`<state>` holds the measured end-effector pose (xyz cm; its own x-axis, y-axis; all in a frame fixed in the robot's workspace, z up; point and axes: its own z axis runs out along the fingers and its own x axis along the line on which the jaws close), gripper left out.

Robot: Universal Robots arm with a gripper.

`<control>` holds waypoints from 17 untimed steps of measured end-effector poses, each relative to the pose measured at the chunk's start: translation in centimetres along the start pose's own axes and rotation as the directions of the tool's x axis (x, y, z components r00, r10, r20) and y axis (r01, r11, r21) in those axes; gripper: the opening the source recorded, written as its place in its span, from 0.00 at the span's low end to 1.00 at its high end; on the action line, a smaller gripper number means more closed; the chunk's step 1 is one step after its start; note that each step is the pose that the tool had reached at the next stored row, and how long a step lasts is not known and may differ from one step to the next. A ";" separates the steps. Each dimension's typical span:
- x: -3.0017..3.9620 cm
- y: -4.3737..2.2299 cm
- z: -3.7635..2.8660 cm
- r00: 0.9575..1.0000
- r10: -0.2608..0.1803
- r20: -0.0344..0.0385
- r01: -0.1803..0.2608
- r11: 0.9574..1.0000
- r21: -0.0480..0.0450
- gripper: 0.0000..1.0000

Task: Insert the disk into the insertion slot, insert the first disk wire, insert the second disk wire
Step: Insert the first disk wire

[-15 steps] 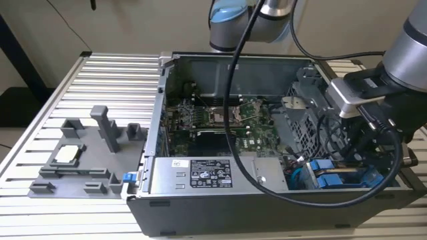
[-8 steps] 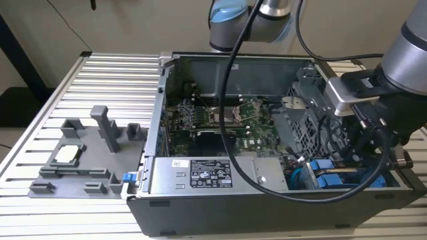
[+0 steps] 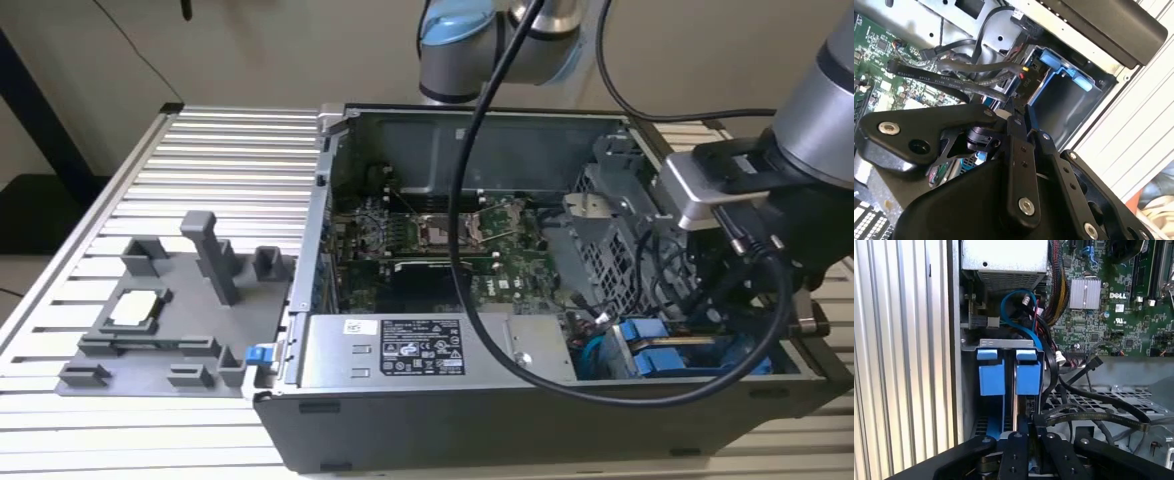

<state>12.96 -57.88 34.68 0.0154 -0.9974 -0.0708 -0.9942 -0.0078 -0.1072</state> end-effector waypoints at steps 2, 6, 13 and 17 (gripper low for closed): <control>-0.05 -0.02 0.03 1.000 0.001 0.000 -0.001 1.000 -0.007 0.16; -0.11 0.00 0.10 1.000 0.004 0.000 -0.004 1.000 -0.016 0.16; -0.21 -0.17 0.33 1.000 0.006 0.003 -0.006 1.000 -0.016 0.16; -0.21 -0.39 0.54 1.000 0.006 0.003 -0.006 1.000 -0.016 0.16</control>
<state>13.40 -57.63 34.21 0.0099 -0.9972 -0.0745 -0.9959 -0.0031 -0.0907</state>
